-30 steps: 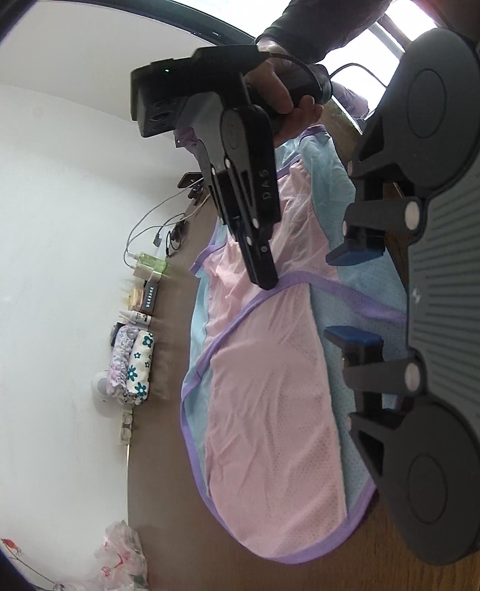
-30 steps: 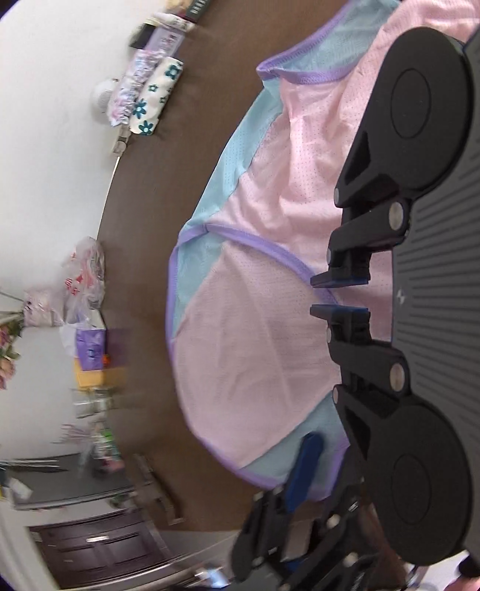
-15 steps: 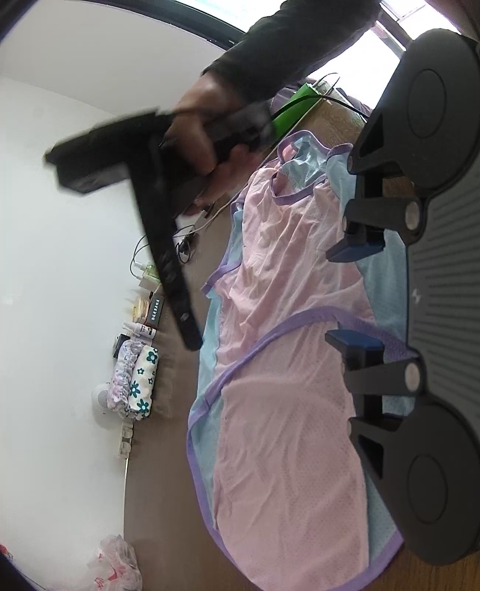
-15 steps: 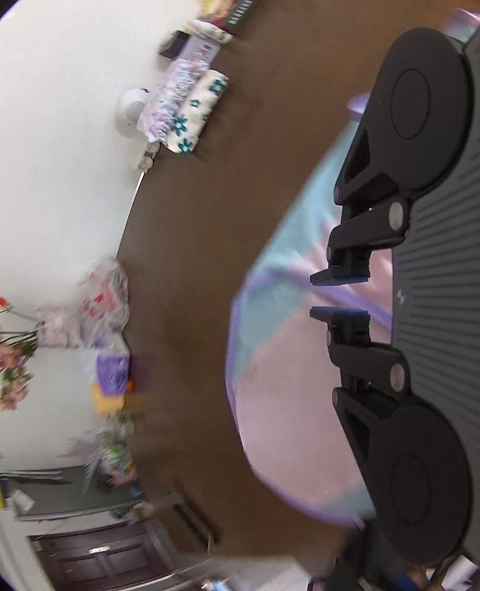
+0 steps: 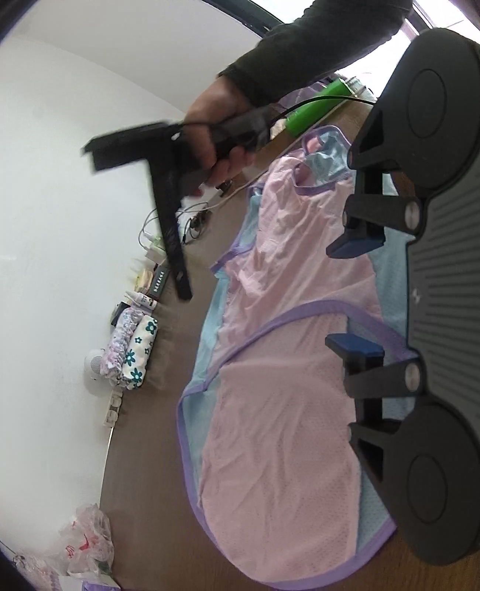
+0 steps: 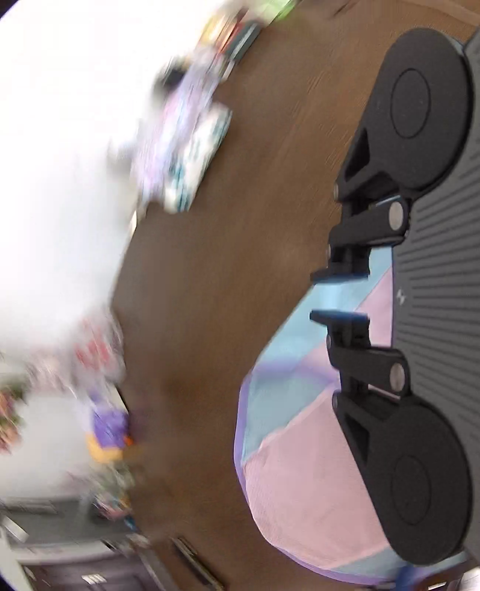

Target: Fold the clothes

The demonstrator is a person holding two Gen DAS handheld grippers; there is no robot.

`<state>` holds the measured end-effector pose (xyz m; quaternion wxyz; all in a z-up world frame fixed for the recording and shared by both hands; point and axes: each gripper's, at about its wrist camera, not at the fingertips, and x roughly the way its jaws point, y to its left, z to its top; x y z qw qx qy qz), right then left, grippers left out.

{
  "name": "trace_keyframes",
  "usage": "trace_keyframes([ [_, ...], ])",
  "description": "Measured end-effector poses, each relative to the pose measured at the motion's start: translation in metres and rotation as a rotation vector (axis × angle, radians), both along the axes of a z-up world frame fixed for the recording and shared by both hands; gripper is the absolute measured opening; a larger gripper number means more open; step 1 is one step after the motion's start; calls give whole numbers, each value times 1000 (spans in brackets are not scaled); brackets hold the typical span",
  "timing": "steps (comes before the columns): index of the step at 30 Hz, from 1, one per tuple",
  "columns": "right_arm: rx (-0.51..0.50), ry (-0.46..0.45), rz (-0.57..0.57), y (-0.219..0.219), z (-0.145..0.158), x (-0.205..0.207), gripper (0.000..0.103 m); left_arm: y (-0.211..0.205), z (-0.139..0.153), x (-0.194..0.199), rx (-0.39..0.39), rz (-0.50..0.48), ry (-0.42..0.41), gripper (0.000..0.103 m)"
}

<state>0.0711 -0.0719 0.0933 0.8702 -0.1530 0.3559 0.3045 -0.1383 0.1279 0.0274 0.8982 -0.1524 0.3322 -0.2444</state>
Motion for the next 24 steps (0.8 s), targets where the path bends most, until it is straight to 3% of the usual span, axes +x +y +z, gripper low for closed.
trace_keyframes([
  [5,-57,67,-191,-105,-22,-23,22,-34,9,30,34,-41,12,50],
  [13,69,52,-295,-182,-43,-102,22,-131,-6,48,192,-201,41,51],
  [18,28,29,-194,-182,-53,-141,22,-124,-21,39,105,-286,-13,51],
  [22,-51,-3,-238,-188,-60,-148,23,-109,-26,34,60,-282,-33,51],
  [24,-9,13,-257,-195,-57,-151,23,-107,-27,33,46,-274,-41,51],
])
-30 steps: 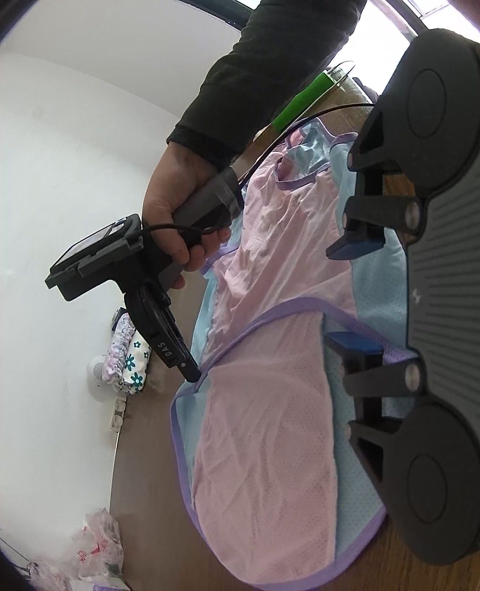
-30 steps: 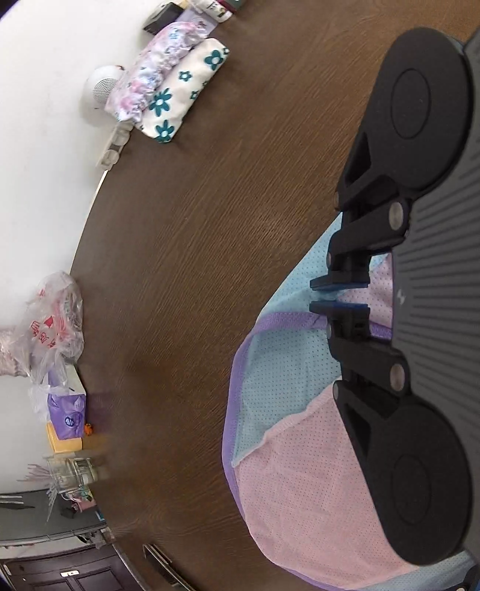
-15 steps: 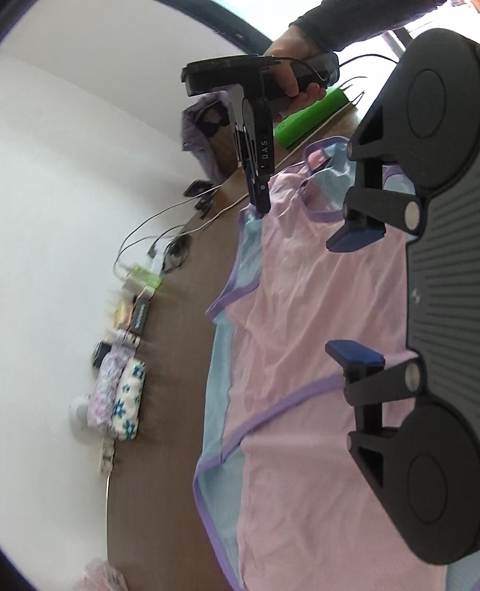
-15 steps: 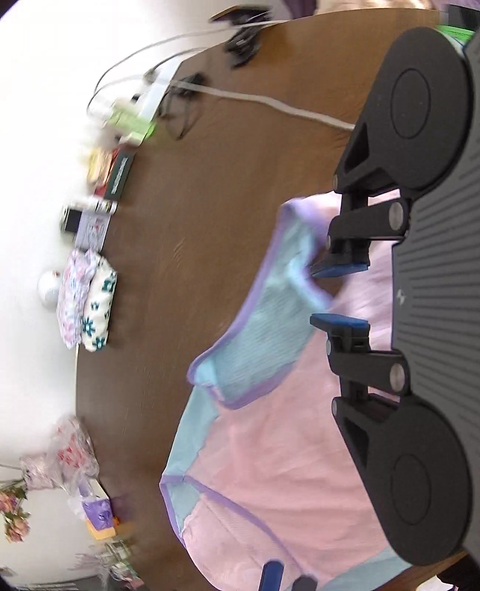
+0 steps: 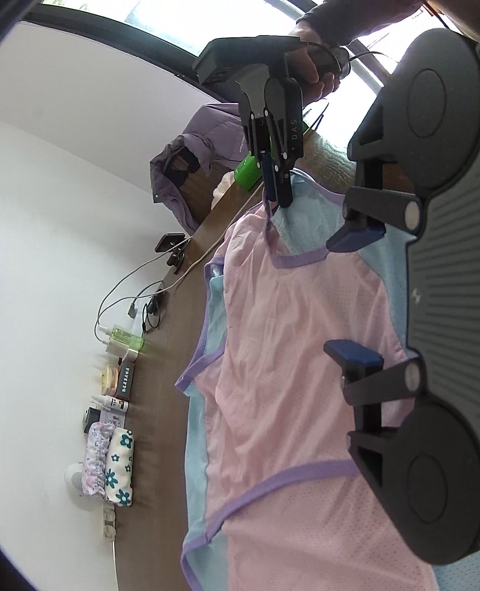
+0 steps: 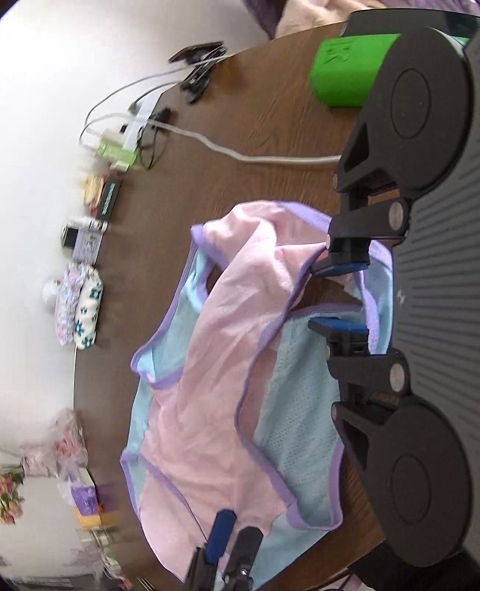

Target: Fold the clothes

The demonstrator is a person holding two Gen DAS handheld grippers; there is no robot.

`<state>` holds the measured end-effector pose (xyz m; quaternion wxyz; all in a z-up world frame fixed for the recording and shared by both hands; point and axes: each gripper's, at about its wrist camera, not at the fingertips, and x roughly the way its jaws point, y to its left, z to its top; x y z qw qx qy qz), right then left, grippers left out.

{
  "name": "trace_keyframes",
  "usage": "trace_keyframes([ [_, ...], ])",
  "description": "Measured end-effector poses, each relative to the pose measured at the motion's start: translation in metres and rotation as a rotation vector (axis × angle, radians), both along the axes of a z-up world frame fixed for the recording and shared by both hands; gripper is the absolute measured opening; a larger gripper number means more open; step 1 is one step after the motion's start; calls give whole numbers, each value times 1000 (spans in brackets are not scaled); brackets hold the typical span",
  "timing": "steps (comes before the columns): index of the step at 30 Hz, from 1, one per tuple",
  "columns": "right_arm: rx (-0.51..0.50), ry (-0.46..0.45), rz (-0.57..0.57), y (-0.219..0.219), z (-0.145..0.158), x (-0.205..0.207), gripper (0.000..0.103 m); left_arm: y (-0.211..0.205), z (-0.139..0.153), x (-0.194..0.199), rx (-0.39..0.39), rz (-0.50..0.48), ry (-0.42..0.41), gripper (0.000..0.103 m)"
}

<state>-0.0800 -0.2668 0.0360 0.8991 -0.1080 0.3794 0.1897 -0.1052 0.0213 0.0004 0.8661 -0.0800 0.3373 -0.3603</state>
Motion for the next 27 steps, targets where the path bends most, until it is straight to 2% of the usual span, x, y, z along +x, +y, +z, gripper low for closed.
trace_keyframes([
  [3,101,1,9,-3,5,-4,23,-6,8,5,24,22,36,52],
  [7,100,21,11,6,2,5,21,-37,22,18,89,17,24,52],
  [9,134,4,10,0,10,7,21,-57,27,25,92,-8,19,51],
  [12,129,-60,-48,-17,26,16,22,-90,31,32,118,-66,9,51],
  [14,98,-47,-46,-21,27,20,22,-115,35,36,192,-111,-29,51],
  [18,55,-36,-9,-17,21,10,22,-148,38,40,388,-167,-123,51],
  [19,31,-40,-7,-14,17,7,22,-152,36,43,416,-166,-123,51],
  [22,-68,-66,-22,-1,2,4,22,-157,28,54,450,-134,-79,45],
  [26,-91,-87,1,3,-1,-1,22,-163,27,59,471,-132,-58,44],
  [27,-78,-92,1,1,2,-1,22,-166,25,60,484,-127,-58,35],
])
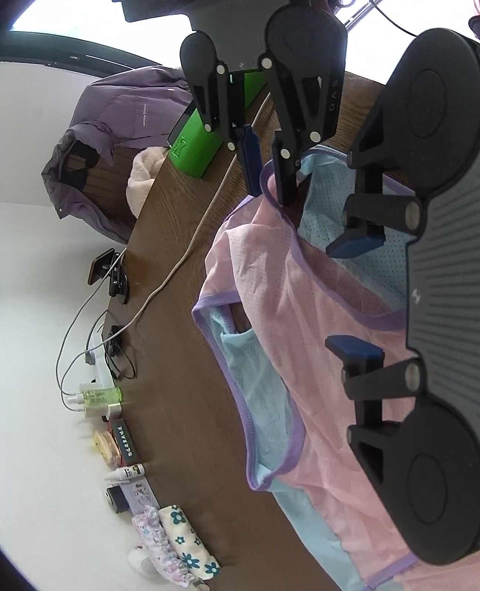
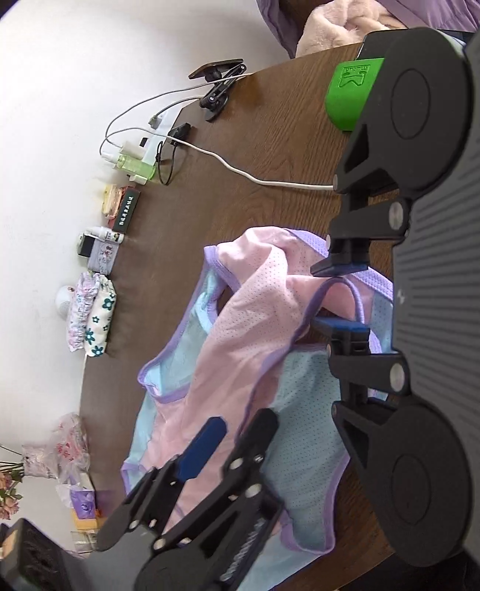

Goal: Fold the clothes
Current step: 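Grasp the folded garment edge with the right gripper while the left gripper grasps another edge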

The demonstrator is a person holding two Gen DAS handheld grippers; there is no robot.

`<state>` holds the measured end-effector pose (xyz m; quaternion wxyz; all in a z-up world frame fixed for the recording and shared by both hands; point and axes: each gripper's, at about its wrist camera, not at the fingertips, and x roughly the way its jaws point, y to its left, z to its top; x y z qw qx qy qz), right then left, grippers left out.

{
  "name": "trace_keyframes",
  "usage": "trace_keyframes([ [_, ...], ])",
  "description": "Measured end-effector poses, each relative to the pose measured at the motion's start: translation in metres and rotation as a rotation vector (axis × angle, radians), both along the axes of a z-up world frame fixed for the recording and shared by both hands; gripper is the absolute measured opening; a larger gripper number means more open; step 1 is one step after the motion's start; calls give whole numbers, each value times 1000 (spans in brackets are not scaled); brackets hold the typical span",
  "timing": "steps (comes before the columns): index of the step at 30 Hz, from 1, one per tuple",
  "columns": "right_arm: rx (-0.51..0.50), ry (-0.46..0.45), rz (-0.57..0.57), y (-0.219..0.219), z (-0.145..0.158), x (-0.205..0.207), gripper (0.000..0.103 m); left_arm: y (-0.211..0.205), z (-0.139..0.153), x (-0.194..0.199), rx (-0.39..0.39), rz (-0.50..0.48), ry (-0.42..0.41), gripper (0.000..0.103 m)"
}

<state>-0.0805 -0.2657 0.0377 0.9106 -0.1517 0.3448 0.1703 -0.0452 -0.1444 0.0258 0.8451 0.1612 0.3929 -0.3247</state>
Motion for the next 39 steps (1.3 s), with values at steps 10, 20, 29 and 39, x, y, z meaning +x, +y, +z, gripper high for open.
trace_keyframes([
  [10,474,154,13,-10,7,-1,23,46,30,30,-175,-1,141,36],
  [20,830,210,-372,3,-27,9,26,33,22,147,-115,-388,227,28],
  [29,821,149,-500,16,-39,7,1,27,-7,149,-128,-553,238,21],
  [39,788,115,-495,12,-33,-10,1,19,-7,128,-29,-643,89,16],
])
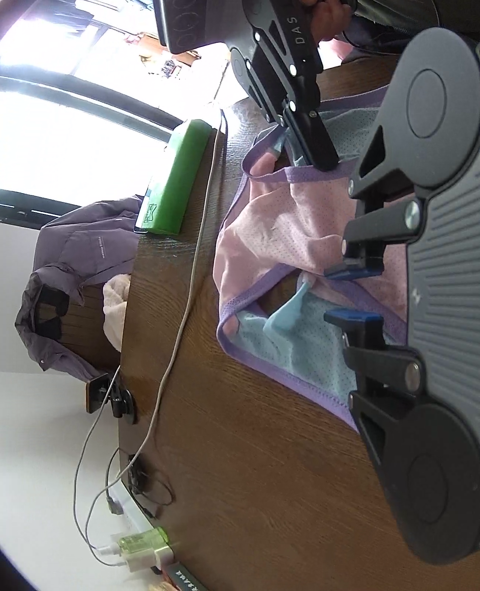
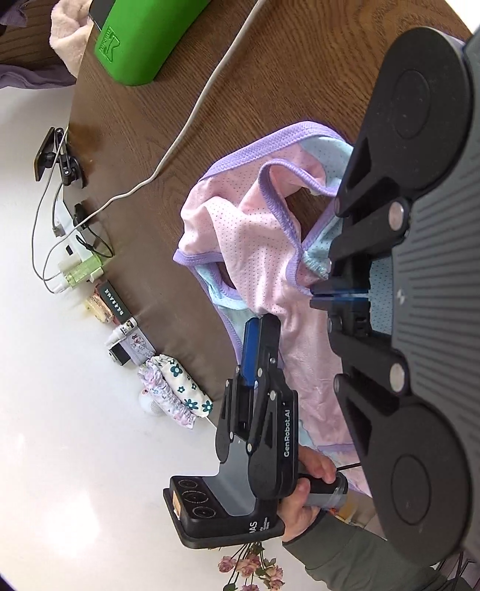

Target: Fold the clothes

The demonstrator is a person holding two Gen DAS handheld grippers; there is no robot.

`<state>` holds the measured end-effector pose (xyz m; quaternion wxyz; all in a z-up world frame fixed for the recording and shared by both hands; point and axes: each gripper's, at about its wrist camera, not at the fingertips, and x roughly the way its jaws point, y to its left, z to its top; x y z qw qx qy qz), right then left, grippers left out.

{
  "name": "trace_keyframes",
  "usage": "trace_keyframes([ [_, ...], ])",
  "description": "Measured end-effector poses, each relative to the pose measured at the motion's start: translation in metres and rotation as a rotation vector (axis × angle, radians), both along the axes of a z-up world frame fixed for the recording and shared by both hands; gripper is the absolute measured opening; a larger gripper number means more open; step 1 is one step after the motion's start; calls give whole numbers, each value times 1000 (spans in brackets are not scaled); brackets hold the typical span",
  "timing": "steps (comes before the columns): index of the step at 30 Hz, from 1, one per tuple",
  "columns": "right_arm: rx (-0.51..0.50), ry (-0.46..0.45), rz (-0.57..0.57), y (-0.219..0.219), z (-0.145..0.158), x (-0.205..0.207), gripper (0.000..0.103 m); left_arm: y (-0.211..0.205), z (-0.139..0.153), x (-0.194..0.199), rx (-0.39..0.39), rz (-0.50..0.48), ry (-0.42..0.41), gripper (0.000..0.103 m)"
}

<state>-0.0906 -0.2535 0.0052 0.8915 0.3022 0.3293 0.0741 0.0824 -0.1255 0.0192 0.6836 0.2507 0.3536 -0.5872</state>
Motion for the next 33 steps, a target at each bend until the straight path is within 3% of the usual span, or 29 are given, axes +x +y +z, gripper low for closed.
trace_keyframes([
  [5,1,-22,21,3,0,-7,1,1,8,-4,-24,-31,6,16],
  [9,12,-8,31,2,-5,-7,1,-11,1,-4,24,-43,-2,10],
  [12,3,-8,44,5,-5,-8,1,-14,2,3,27,-29,56,7],
  [16,5,-19,48,4,-4,-9,1,-3,12,4,-43,-4,78,2],
  [21,-7,-101,86,5,10,-10,1,19,30,0,-123,54,59,1],
  [25,-92,-212,144,17,33,-14,1,35,36,-3,-144,84,57,1],
  [28,-138,-151,150,25,29,-9,1,27,29,4,-136,99,88,2],
  [29,-139,-105,137,24,23,-7,1,21,26,7,-122,90,98,10],
  [33,-131,14,95,19,4,-4,1,-2,13,5,-46,10,93,12],
])
